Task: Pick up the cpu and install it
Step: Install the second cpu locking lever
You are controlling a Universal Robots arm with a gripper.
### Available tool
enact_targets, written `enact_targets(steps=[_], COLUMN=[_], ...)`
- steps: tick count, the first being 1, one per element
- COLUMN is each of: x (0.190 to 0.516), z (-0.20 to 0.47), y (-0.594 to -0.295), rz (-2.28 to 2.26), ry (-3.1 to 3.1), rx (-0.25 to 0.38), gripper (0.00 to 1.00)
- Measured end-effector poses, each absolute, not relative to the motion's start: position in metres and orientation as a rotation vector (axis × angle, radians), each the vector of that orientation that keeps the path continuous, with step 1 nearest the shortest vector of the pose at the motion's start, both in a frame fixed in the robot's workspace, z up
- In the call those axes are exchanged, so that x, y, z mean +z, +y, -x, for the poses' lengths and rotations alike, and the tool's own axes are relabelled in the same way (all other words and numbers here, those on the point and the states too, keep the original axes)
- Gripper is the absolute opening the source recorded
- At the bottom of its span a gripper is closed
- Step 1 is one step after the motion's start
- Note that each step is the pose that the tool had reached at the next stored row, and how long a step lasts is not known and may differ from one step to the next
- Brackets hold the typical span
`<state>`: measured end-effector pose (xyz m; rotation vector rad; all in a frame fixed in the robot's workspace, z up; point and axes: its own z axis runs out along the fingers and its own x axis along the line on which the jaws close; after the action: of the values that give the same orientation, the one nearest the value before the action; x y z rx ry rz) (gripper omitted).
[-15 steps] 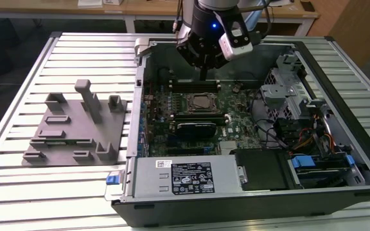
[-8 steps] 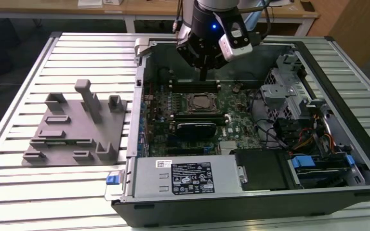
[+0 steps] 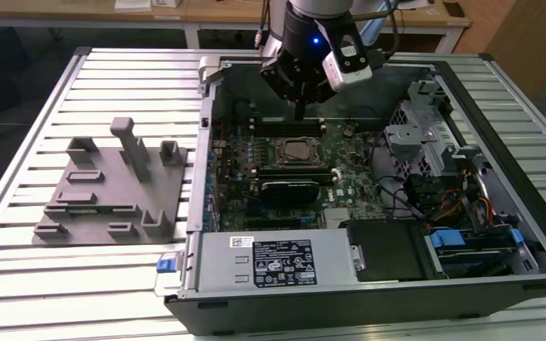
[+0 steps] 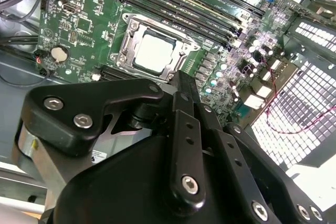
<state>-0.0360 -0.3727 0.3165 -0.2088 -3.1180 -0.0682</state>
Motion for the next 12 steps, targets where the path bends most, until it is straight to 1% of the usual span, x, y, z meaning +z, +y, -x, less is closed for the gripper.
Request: enact_targets(steps=[12], x=[0.3125], z=[0.0360], y=[-0.3727], rz=[0.209], ry=[-3.118], rx=[-0.068], gripper=[0.11])
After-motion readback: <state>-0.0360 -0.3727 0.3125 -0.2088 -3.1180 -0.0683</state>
